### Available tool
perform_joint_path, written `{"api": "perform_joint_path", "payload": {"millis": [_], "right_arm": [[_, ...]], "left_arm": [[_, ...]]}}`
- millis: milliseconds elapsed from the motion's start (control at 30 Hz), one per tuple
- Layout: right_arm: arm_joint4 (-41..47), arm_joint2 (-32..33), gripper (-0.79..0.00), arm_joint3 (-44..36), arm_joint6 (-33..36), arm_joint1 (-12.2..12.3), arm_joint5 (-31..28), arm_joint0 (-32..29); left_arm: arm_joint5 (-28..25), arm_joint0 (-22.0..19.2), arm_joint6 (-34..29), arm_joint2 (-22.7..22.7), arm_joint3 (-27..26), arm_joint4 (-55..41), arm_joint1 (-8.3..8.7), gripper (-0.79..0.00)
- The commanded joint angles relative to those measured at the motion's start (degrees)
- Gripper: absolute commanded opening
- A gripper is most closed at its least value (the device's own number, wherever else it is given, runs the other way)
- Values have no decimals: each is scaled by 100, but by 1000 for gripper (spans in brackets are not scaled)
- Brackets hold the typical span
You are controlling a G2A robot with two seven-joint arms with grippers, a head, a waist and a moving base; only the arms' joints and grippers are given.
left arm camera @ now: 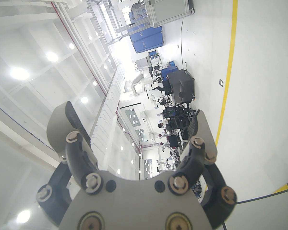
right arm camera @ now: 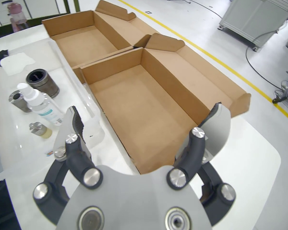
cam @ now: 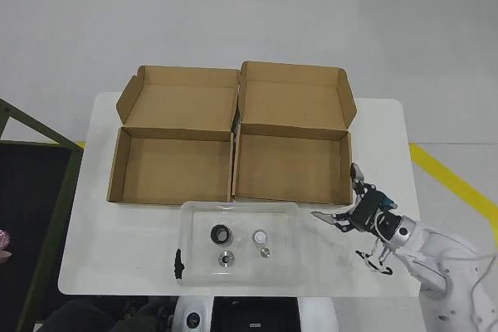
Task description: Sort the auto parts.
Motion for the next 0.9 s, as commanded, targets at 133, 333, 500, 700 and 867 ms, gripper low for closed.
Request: {"api": "perform_joint_path", "payload": {"millis": [133,333,500,700,867], "right_arm": [[-264,-450,0,-168,173,42,-334,98],[-391,-987,0,-220,499,72,-586,256],[-395,-1379,0,-130,798,87,-666,448],[-366,-1741,0,-90,1203,108,-719,639],[-402,-2127,0,-81,1493,116,-737,777]], "left_arm": [[0,0,0,0,0,0,0,0],[0,0,0,0,0,0,0,0],[0,0,0,0,0,0,0,0],[0,0,0,0,0,0,0,0],[0,0,0,0,0,0,0,0]]}}
